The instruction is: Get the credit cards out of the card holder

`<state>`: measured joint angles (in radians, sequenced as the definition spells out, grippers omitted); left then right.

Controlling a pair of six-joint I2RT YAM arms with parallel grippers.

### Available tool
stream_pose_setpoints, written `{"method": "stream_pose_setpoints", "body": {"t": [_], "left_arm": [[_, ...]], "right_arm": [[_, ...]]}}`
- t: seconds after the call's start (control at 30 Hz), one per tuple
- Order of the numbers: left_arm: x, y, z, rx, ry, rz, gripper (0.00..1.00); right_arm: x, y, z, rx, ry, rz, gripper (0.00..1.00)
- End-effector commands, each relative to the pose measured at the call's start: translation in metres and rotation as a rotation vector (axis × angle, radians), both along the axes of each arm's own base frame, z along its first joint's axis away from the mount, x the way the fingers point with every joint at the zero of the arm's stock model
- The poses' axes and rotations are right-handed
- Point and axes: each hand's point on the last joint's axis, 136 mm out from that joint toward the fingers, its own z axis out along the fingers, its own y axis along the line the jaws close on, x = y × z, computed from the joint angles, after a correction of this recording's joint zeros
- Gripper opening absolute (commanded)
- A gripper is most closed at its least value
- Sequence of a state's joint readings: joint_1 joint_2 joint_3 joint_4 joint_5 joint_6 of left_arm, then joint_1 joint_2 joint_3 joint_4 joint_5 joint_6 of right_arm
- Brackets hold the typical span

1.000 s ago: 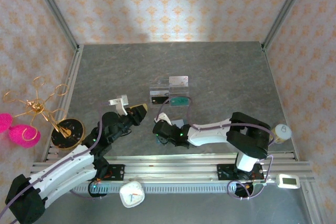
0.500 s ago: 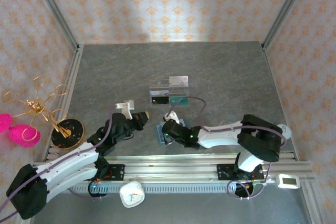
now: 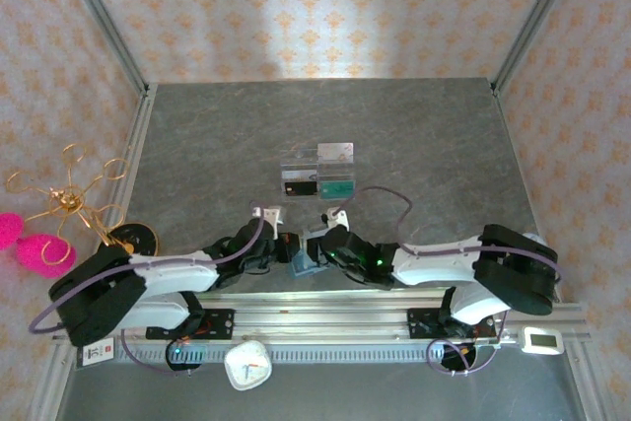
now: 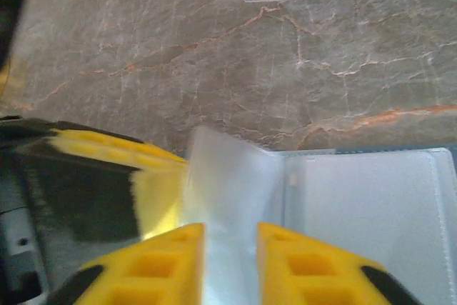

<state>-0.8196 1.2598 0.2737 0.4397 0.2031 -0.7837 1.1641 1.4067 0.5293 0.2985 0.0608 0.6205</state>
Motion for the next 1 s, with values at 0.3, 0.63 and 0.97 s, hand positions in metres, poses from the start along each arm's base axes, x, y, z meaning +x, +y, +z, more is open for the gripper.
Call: {"method": "stream_pose_setpoints", "body": {"t": [0.3,0.63,0.97], "left_arm": [[-0.005,-0.080,-0.004,-0.008,0.017,-0.208,0.00],[0.005,-0.055,0.049,-0.066,-0.109,-0.073,0.02],[-0.020,0.019,0.005,0.031,-0.017,0.061,0.00]], "right_arm": [[0.007,-0.078,0.055,0.136,-0.094,-0.248,0.37],[-0.004,-0.071,0.053,0.122,-0.072,-0.142,0.29],[0.001,-0.008,0.021,-0.013,0.007,0.090,0.21]]}}
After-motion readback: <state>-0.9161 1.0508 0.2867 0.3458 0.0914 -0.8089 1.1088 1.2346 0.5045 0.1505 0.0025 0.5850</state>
